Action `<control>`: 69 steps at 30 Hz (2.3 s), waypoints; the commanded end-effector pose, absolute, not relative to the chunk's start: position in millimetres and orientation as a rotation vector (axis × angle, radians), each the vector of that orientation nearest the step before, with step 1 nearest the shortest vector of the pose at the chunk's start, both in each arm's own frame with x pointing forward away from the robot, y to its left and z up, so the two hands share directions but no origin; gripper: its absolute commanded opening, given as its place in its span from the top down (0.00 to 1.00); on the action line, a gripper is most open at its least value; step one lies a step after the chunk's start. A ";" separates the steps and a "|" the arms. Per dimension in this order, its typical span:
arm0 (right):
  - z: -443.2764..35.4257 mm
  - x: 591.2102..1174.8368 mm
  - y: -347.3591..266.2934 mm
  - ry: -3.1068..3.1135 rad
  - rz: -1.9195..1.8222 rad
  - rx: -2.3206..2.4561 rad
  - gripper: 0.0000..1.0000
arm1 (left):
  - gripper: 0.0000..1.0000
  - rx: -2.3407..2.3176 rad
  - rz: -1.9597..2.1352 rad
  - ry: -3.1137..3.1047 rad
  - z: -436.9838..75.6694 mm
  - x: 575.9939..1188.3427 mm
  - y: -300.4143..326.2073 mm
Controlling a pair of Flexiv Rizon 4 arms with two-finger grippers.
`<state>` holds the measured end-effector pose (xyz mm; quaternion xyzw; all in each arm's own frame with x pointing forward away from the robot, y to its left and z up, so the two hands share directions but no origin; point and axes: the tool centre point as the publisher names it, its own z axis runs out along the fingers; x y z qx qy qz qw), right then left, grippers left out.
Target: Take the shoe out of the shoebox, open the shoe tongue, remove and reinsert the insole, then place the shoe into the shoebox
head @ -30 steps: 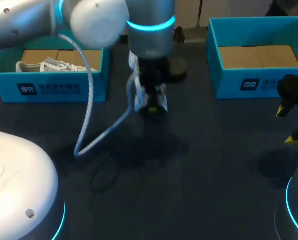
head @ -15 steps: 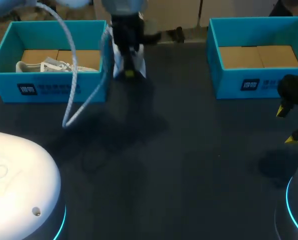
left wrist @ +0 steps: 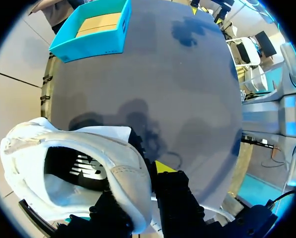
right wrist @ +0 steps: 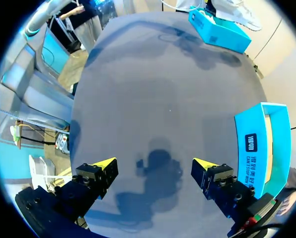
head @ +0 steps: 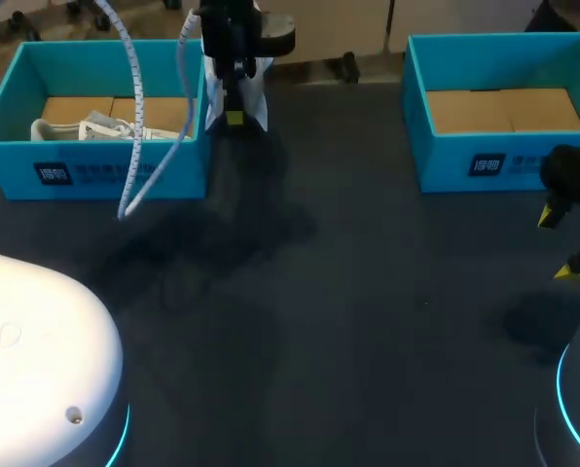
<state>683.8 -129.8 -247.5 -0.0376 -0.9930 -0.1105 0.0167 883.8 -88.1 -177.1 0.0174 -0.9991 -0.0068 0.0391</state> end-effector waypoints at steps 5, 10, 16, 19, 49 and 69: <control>-248.7 683.7 -129.3 -3.088 -0.339 -0.117 0.00 | 1.00 0.055 0.015 -3.077 -173.3 901.8 -65.3; -248.7 683.7 -129.3 -3.088 -0.339 -0.117 0.00 | 1.00 0.097 0.060 -3.085 -170.4 925.4 -36.4; -248.7 683.7 -129.3 -3.088 -0.339 -0.117 0.00 | 1.00 0.145 0.011 -3.064 -162.8 941.8 -10.0; -248.7 683.7 -129.3 -3.088 -0.339 -0.117 0.00 | 1.00 0.158 0.021 -3.060 -160.7 948.1 0.9; -248.7 683.7 -129.3 -3.088 -0.339 -0.117 0.00 | 1.00 -0.170 -0.008 -3.043 -160.4 1012.9 83.2; -248.7 683.7 -129.3 -3.088 -0.339 -0.117 0.00 | 1.00 -0.220 0.009 -2.996 -159.5 1028.7 104.5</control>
